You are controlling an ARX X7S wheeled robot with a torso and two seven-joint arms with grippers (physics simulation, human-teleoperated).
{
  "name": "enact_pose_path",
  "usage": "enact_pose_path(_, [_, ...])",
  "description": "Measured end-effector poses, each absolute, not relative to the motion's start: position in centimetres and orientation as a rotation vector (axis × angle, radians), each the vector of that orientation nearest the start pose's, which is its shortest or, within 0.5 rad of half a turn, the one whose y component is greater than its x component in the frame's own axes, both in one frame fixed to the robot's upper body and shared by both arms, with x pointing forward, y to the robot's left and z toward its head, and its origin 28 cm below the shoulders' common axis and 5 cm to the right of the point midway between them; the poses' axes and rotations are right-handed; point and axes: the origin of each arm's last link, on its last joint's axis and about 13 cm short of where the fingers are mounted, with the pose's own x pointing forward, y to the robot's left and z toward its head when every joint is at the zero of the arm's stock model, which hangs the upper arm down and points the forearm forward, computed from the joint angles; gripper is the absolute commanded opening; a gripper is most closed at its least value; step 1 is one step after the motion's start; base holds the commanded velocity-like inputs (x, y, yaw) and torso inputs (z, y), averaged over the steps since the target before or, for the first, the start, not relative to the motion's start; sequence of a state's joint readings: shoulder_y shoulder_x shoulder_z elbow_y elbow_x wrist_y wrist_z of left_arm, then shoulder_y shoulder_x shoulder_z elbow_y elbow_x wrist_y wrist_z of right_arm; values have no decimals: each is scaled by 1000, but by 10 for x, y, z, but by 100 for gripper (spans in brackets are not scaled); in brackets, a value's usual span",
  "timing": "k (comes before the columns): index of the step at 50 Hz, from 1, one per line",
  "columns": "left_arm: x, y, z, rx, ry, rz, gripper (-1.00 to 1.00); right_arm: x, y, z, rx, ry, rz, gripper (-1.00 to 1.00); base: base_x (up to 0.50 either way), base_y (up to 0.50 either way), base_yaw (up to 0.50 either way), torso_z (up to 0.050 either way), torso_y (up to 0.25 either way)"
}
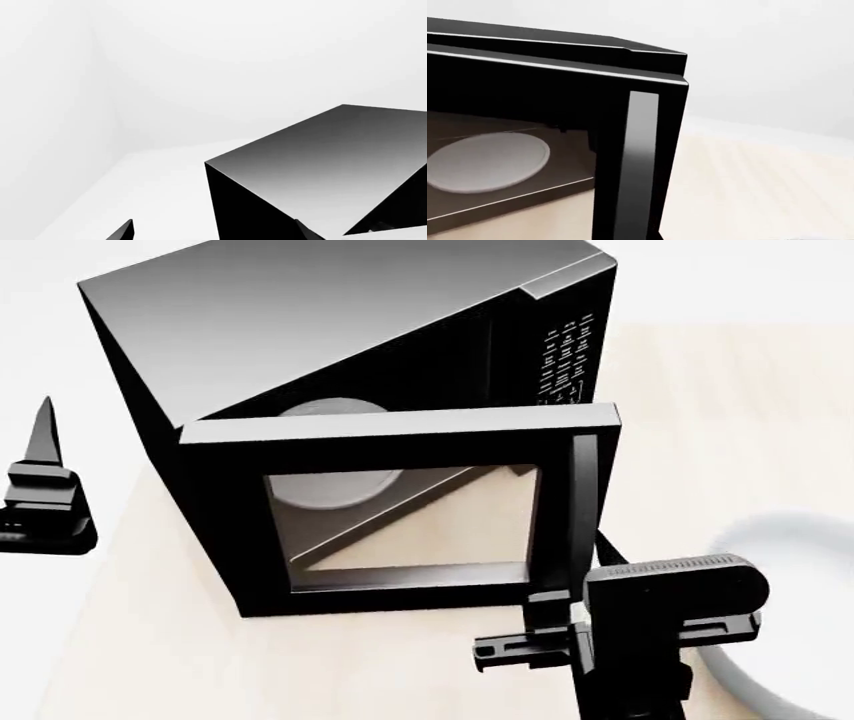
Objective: Open the microwave.
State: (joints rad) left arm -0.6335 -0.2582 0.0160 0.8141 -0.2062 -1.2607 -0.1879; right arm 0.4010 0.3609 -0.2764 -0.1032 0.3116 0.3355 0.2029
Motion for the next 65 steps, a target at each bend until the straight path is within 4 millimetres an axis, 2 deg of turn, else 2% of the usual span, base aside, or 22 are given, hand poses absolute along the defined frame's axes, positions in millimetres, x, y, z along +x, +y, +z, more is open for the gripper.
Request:
enact_pose_path(18, [236,236,228,168,-180,105,100,282,-126,103,-127,-95,58,-100,0,0,-1,1,3])
enact_pose_path(19, [236,236,228,168,-180,105,100,282,-126,103,-129,-95,58,100,0,0,0,0,0])
enact_pose_path(46, [235,236,228,169,-179,106,100,283,-130,126,-211,-176,47,100,0,0,0,0,0])
enact_pose_path(54, [235,236,228,169,-179,106,100,279,-129,147,-231,-218,54,100,0,0,0,0,0])
enact_pose_path(65, [235,236,228,169,-180,107,100,271,-127,190,-266,-301,67,100,0,0,0,0,0])
